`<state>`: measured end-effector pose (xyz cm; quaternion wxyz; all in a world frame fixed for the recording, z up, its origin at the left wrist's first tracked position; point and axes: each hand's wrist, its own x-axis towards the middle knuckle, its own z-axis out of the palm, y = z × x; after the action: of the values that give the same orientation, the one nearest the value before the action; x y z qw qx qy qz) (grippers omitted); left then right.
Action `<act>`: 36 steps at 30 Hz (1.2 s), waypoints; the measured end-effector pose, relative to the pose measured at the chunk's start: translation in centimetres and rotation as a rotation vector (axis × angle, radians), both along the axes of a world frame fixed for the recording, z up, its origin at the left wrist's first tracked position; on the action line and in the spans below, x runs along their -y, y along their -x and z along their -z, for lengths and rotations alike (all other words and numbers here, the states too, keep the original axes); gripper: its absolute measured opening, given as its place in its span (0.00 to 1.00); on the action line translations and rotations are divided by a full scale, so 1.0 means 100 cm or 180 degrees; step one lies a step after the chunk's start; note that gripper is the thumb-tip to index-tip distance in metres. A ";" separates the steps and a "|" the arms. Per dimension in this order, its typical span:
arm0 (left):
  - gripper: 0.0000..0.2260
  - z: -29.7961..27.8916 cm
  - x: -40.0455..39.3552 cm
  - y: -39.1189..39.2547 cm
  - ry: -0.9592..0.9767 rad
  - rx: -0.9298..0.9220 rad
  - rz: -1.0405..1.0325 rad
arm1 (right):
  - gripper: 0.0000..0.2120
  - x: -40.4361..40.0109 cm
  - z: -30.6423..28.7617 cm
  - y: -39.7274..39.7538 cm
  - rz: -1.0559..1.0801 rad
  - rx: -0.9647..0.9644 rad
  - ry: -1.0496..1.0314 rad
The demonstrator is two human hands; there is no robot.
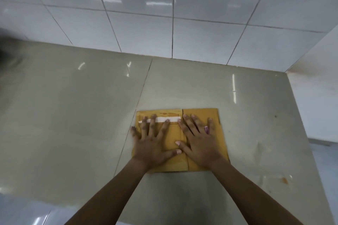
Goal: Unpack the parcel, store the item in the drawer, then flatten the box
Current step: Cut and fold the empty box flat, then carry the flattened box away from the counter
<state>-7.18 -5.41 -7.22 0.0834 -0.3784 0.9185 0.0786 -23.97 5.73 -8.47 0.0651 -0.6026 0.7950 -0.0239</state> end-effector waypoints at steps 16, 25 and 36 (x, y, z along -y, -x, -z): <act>0.37 -0.022 0.008 -0.003 -0.0958 -0.0603 -0.0432 | 0.29 -0.004 -0.016 -0.001 0.1337 0.0411 0.0922; 0.30 -0.057 0.028 -0.018 -0.1632 -0.1516 -0.2847 | 0.42 -0.004 -0.048 0.006 0.3477 0.1398 0.0526; 0.34 -0.092 0.000 -0.013 -0.0811 -0.2129 -0.2009 | 0.29 -0.051 -0.079 -0.014 0.3165 0.1489 0.1535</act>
<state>-5.90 -5.42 2.01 -0.1990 -0.5796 0.7182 0.3296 -22.57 10.81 -0.60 0.0807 -0.1349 0.9184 -0.3632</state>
